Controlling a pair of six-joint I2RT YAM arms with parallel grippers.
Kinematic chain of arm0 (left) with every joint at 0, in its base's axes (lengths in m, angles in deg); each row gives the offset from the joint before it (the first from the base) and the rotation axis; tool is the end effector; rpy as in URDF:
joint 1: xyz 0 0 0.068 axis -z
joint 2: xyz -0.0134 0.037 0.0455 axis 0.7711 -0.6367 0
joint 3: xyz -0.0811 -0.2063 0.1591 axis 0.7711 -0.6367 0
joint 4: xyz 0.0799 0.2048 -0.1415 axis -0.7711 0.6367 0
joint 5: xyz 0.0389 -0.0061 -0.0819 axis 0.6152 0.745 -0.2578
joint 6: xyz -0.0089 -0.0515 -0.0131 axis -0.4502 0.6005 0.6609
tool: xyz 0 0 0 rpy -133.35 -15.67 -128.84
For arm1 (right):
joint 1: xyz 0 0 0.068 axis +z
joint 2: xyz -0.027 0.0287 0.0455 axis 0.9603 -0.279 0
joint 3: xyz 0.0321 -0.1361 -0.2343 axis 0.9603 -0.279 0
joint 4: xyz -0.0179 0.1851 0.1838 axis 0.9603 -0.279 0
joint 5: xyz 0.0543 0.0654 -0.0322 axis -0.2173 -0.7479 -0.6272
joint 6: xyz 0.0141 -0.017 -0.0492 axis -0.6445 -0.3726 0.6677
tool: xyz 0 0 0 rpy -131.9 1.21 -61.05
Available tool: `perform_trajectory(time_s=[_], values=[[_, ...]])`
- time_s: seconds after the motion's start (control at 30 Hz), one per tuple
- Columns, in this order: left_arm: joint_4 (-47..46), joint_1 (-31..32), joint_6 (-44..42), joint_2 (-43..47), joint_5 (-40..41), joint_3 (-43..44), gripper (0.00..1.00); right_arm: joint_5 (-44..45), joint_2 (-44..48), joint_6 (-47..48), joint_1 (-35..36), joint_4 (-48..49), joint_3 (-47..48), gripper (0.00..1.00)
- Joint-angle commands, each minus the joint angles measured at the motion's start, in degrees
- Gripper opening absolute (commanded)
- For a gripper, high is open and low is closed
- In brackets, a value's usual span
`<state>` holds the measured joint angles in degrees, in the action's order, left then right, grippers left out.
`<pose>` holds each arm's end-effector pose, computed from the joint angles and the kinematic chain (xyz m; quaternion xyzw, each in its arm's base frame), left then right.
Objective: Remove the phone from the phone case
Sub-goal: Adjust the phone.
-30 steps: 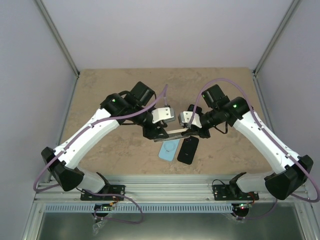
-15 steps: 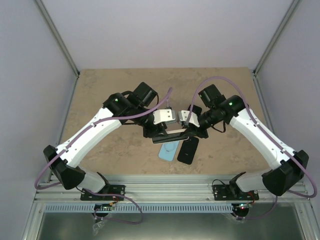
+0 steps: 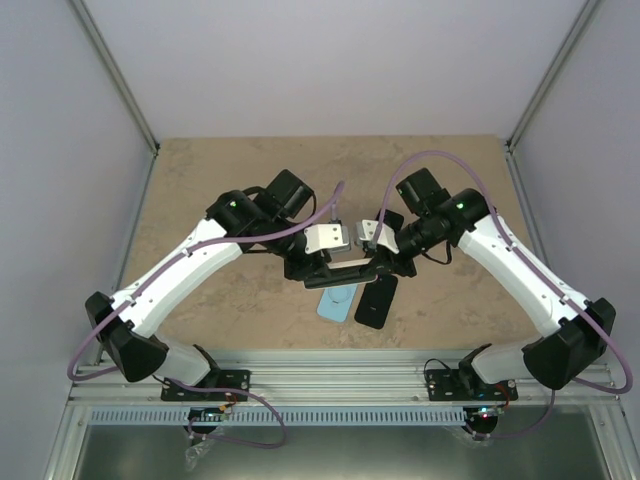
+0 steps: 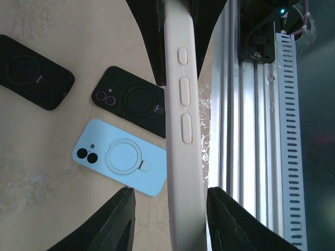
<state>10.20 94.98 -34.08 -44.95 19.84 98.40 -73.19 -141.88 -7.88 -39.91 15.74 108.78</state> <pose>0.1822 -0.2018 0.3654 0.6353 0.6990 -0.2489 0.2140 0.1966 0.1610 0.3393 -0.6508 0.6490 0.3298 0.2157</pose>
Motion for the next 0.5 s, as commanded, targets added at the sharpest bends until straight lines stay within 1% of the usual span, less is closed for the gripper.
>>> perform_trajectory(time_s=[0.0, 0.03, 0.1, 0.17, 0.2, 0.23, 0.3, 0.4, 0.43, 0.47], values=[[-0.63, 0.38, -0.92, 1.32, -1.09, -0.7, 0.37, -4.43, 0.58, -0.85, 0.05, 0.2, 2.88, 0.01], [-0.86, 0.38, -0.73, 1.34, -1.35, -0.54, 0.33, -4.49, 0.54, -1.02, 0.04, 0.33, 2.97, 0.01], [-1.68, 0.38, -0.19, 1.51, -1.79, -0.41, 0.24, -4.82, 0.5, -1.76, -0.17, 0.73, 3.45, 0.06], [-3.36, 0.31, 1.81, 1.89, -1.86, -0.7, 0.12, -5.42, 0.14, -3.22, -0.81, 0.93, 4.49, 0.11], [-4.26, 0.06, 2.62, 2.25, -2.28, -1.09, 0.08, -5.83, -0.24, -3.51, -1.27, 0.51, 5.48, 0.15], [-5.19, -0.4, 3.47, 2.68, -3.03, -1.47, 0.06, -6.34, -0.62, -3.7, -1.92, 0.05, 6.4, 0.19], [-7.35, -1.94, 5.23, 3.52, -5.21, -1.73, 0.03, -7.67, -1.22, -3.99, -3.47, -0.89, 8.35, 0.31], [-9.77, -5.81, 8.25, 3.96, -9.71, -0.99, 0.02, -9.42, -1.65, -5.3, -6.0, -0.81, 11.17, 0.5], [-10.8, -7.19, 9.42, 4.06, -11.2, -0.81, 0.02, -9.89, -1.74, -6.07, -6.81, -0.59, 12.15, 0.6], [-12.01, -8.56, 10.87, 4.15, -13.02, -0.74, 0.02, -10.41, -1.89, -6.99, -7.76, -0.27, 13.29, 0.72]])
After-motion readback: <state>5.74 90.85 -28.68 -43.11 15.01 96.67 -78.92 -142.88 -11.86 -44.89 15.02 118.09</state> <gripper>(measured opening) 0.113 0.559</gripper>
